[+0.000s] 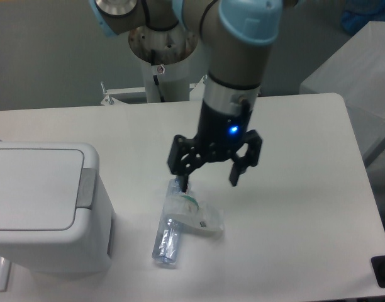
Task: Open the trash can
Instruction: 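Move the open gripper down toward the white trash bin lid, then lower the gripper fingers onto the lid edge beside the bin's hinge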
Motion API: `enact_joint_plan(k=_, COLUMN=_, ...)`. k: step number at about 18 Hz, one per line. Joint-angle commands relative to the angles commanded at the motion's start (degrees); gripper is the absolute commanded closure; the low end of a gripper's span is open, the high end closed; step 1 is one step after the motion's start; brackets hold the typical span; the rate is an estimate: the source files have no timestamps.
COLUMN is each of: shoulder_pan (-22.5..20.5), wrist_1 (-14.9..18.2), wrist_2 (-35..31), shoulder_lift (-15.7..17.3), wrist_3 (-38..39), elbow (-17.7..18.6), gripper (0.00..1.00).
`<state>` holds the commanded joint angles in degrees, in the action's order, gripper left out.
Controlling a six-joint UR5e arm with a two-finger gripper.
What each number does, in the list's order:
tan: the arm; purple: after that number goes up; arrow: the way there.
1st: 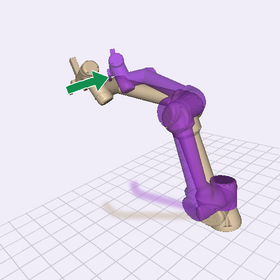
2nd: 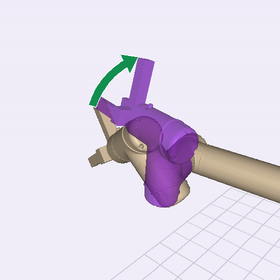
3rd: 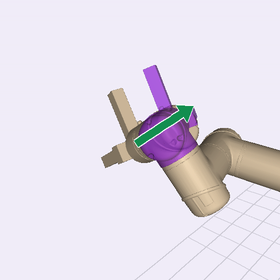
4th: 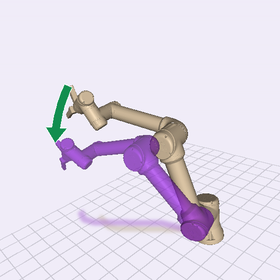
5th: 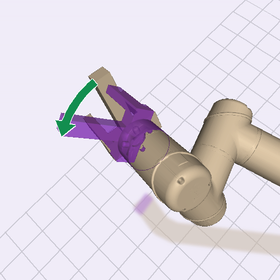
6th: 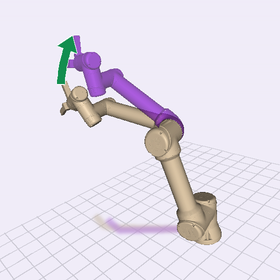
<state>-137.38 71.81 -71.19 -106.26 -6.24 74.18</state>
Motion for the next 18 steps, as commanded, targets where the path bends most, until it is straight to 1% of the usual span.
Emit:
enact_joint_plan(k=4, shoulder_pan=2.6, wrist_1=0.0, wrist_2=0.2, shoulder_lift=0.2, wrist_3=1.9, elbow=0.0, gripper=0.0)
enact_joint_plan(k=6, shoulder_pan=2.9, wrist_1=-1.2, wrist_2=-0.2, shoulder_lift=-0.3, wrist_3=1.8, elbow=-0.5, gripper=0.0)
enact_joint_plan(k=9, shoulder_pan=3.0, wrist_1=-1.7, wrist_2=-0.3, shoulder_lift=2.3, wrist_3=1.8, elbow=2.3, gripper=0.0)
enact_joint_plan(k=12, shoulder_pan=3.3, wrist_1=-1.7, wrist_2=-0.4, shoulder_lift=2.2, wrist_3=1.8, elbow=2.4, gripper=0.0)
enact_joint_plan(k=15, shoulder_pan=5.0, wrist_1=-1.7, wrist_2=-0.4, shoulder_lift=2.4, wrist_3=1.8, elbow=3.2, gripper=0.0)
enact_joint_plan(k=18, shoulder_pan=6.4, wrist_1=-1.8, wrist_2=-0.4, shoulder_lift=1.9, wrist_3=1.8, elbow=3.1, gripper=0.0)
